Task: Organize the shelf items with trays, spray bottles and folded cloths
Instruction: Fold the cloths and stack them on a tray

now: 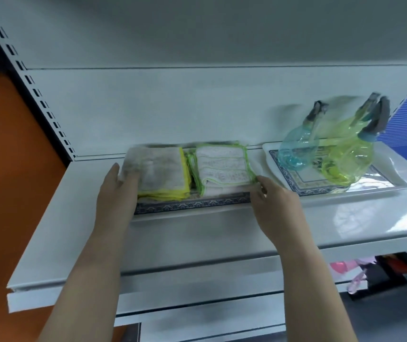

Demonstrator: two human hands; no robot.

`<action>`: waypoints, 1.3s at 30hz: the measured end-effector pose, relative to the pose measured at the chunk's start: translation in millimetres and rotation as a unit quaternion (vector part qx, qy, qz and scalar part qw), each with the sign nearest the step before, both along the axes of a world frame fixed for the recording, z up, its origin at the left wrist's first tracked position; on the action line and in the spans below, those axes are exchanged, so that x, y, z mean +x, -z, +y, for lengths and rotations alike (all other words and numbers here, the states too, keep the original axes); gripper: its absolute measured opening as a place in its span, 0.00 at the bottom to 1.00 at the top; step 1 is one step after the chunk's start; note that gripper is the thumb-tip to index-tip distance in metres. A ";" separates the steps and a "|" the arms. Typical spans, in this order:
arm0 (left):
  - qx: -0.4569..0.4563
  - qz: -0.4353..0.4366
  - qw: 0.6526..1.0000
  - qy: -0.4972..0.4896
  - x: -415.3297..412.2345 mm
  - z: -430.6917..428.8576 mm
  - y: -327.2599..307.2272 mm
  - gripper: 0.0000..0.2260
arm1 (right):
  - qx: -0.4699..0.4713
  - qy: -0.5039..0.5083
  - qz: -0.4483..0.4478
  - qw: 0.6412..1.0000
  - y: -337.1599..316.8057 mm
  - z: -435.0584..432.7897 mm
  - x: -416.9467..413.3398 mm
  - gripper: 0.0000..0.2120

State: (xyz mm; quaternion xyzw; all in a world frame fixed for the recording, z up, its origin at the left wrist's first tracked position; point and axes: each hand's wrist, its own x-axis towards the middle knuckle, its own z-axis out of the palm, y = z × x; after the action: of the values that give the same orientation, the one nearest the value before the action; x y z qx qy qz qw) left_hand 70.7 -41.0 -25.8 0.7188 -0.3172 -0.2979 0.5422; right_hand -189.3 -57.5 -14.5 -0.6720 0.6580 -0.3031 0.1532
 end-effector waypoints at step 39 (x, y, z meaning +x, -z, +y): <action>0.060 -0.332 0.915 0.221 -301.3 -117.8 -17.0 0.51 | -0.030 0.069 -0.183 0.980 -10.6 -78.6 -226.5 0.37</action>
State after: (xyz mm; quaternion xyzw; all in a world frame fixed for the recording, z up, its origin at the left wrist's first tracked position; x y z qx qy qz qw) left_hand -230.5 -158.8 -8.8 0.7191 -0.6111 -0.1727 0.2822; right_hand -415.8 -136.1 -3.9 -0.5624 0.6546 -0.4503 0.2292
